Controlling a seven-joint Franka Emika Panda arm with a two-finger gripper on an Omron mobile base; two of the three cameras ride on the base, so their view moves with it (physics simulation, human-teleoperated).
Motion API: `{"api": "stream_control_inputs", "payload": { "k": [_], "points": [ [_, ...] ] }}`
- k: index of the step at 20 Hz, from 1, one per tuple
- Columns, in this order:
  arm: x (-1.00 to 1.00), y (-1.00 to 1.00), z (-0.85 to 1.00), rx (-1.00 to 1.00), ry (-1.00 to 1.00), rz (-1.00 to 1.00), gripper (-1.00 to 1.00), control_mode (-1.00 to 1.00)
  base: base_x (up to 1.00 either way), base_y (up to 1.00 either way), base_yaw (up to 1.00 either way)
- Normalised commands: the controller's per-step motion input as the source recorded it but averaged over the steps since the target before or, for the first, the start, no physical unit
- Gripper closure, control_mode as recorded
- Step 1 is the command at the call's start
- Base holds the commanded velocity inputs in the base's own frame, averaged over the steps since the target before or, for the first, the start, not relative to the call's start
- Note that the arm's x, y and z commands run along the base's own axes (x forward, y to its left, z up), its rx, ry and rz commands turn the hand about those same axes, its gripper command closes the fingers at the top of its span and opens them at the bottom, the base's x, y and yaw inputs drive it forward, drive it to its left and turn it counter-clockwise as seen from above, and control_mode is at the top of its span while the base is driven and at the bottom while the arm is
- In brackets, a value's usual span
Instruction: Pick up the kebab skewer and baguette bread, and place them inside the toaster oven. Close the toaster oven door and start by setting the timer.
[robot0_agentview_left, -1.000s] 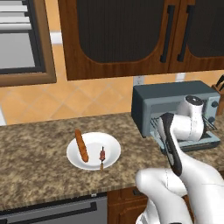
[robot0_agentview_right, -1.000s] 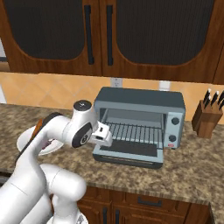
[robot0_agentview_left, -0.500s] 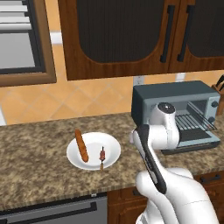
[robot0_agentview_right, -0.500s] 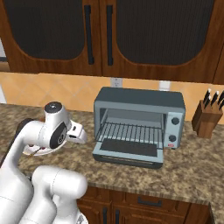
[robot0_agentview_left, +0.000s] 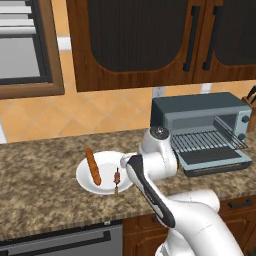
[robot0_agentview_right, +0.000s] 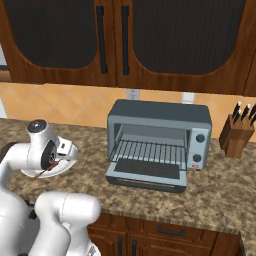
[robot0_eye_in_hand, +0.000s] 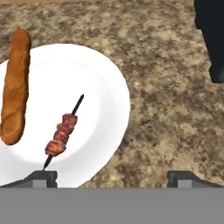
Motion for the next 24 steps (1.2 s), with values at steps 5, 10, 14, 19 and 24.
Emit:
{"api": "stream_control_inputs", "payload": {
  "k": [5, 10, 14, 19, 24],
  "points": [
    [0.43, 0.65, 0.04, 0.00, 0.00, 0.05, -1.00, -1.00, 0.00, 0.00, 0.00],
    [0.40, 0.57, 0.03, 0.00, 0.01, 0.03, -1.00, -1.00, 0.00, 0.00, 0.00],
    [0.34, 0.49, 0.00, 0.00, 0.02, 0.02, -1.00, -1.00, 0.00, 0.00, 0.00],
    [0.17, 0.04, 0.00, 0.01, 0.08, 0.04, -1.00, -1.00, 0.00, 0.00, 0.00],
    [0.11, 0.43, 0.00, 0.00, 0.12, 0.02, -1.00, -1.00, 0.00, 0.00, 0.00]
  ]
}}
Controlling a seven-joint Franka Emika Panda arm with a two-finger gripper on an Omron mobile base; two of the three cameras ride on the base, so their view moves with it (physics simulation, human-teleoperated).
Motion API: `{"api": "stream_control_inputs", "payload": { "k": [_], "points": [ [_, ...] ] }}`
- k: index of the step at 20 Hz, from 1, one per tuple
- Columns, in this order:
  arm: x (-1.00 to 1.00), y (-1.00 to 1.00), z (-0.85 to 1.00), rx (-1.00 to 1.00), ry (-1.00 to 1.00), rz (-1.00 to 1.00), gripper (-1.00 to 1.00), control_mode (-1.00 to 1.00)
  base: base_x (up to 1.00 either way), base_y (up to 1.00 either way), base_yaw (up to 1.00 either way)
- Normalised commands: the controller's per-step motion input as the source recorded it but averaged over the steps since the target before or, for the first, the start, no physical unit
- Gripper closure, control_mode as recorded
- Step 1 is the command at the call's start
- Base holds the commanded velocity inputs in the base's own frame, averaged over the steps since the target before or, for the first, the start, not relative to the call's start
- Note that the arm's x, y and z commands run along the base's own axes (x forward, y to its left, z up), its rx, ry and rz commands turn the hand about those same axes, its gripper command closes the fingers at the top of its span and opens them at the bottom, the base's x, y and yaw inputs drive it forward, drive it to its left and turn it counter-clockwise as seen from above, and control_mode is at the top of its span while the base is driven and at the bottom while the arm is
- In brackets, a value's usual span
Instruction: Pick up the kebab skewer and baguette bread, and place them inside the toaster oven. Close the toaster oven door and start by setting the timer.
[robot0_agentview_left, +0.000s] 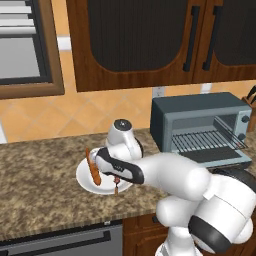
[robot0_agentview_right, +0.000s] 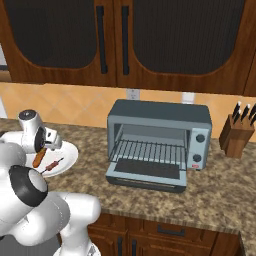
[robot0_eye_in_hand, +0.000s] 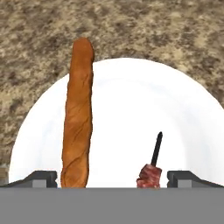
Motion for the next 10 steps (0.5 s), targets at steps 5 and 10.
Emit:
{"api": "stream_control_inputs", "payload": {
  "k": [5, 10],
  "points": [
    [0.02, 0.68, -0.03, 0.00, 0.15, 0.00, -1.00, -1.00, 0.00, 0.00, 0.00],
    [0.11, 0.33, -0.04, 0.00, 0.09, 0.00, -1.00, -1.00, 0.00, 0.00, 0.00]
  ]
}}
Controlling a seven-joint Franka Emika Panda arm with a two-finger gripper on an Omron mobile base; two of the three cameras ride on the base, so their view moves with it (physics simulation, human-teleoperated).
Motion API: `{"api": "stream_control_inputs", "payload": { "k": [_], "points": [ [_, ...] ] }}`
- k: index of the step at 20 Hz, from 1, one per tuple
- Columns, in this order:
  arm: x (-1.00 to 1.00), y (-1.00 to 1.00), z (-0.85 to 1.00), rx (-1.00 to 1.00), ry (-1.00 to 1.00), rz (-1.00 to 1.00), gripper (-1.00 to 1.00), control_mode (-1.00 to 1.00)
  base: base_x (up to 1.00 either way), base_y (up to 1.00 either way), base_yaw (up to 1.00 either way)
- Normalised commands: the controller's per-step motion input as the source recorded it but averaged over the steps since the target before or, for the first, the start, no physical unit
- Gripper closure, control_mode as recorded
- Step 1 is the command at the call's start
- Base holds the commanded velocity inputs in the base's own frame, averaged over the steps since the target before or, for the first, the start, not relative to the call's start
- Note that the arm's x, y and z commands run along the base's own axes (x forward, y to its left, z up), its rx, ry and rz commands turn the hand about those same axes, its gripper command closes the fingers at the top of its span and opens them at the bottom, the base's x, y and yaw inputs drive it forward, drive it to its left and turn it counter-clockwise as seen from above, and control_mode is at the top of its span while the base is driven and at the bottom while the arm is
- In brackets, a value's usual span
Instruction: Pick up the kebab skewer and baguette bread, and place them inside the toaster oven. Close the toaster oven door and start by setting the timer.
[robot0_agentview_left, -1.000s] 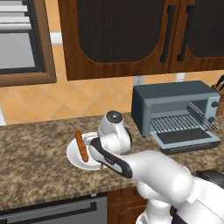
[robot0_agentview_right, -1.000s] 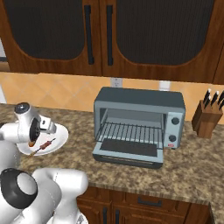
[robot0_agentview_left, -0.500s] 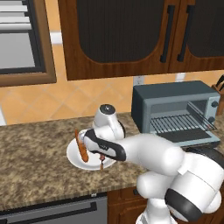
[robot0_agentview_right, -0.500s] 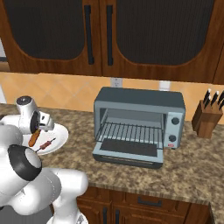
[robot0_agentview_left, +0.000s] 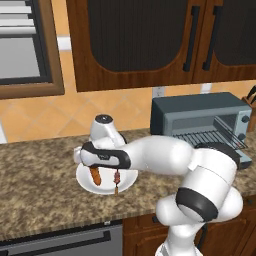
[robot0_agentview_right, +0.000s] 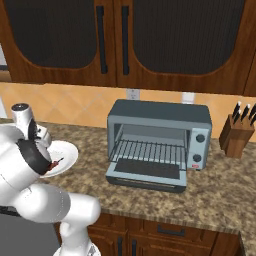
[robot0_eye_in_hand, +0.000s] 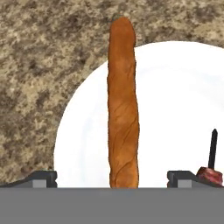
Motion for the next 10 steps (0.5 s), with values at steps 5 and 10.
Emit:
{"api": "stream_control_inputs", "payload": {
  "k": [5, 10],
  "points": [
    [0.08, 0.29, -0.22, 0.00, 0.02, 0.00, -1.00, -1.00, 0.00, 0.00, 0.00],
    [0.18, 0.05, -0.13, 0.00, 0.01, 0.00, -1.00, -1.00, 0.00, 0.00, 0.00]
  ]
}}
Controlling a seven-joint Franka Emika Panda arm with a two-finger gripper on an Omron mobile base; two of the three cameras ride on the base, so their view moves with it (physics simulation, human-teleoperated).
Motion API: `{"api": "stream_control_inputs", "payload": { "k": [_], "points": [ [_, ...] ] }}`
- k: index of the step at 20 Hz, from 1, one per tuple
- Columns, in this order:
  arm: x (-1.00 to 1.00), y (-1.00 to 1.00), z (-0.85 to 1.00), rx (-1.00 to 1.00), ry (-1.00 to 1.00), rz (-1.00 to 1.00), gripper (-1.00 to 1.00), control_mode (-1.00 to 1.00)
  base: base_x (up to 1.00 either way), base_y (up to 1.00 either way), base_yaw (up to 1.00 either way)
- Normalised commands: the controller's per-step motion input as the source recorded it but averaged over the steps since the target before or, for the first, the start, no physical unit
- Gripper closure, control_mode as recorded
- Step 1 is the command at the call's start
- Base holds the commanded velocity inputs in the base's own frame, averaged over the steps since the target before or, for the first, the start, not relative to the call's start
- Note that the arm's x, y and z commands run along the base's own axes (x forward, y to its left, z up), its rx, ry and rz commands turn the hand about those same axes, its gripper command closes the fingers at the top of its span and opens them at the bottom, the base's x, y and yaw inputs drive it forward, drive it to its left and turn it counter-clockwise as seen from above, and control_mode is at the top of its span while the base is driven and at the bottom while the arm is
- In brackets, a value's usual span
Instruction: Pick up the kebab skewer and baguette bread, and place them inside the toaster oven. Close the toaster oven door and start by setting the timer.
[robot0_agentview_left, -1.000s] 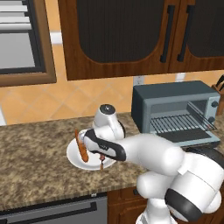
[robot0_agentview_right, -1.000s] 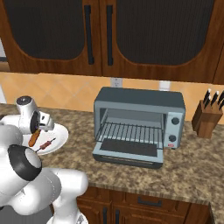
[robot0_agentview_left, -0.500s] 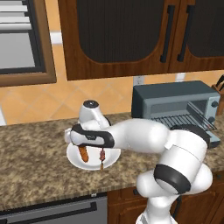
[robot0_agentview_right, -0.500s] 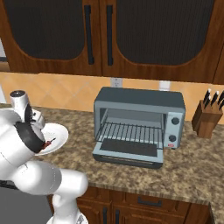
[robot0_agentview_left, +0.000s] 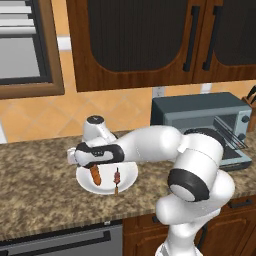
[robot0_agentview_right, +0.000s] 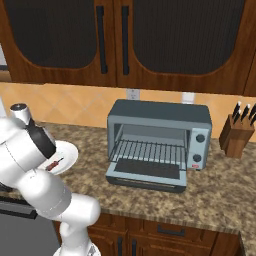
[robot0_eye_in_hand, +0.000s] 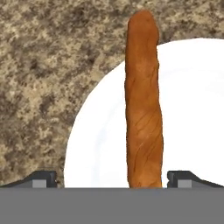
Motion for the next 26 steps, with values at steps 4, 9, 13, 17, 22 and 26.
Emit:
{"api": "stream_control_inputs", "payload": {
  "k": [4, 9, 13, 17, 22, 26],
  "points": [
    [0.32, -0.35, -0.11, 0.00, 0.00, 0.00, -1.00, -1.00, 0.00, 0.00, 0.00],
    [0.01, -0.11, -0.16, 0.00, 0.02, 0.00, -1.00, -1.00, 0.00, 0.00, 0.00],
    [0.00, 0.00, -0.32, 0.00, 0.02, 0.00, -1.00, -1.00, 0.00, 0.00, 0.00],
    [0.00, 0.00, -0.29, 0.00, 0.00, 0.00, -1.00, -1.00, 0.00, 0.00, 0.00],
    [0.00, 0.00, -0.25, 0.00, 0.00, 0.00, -1.00, -1.00, 0.00, 0.00, 0.00],
    [0.00, 0.00, -0.15, 0.00, 0.00, 0.00, -1.00, -1.00, 0.00, 0.00, 0.00]
  ]
}}
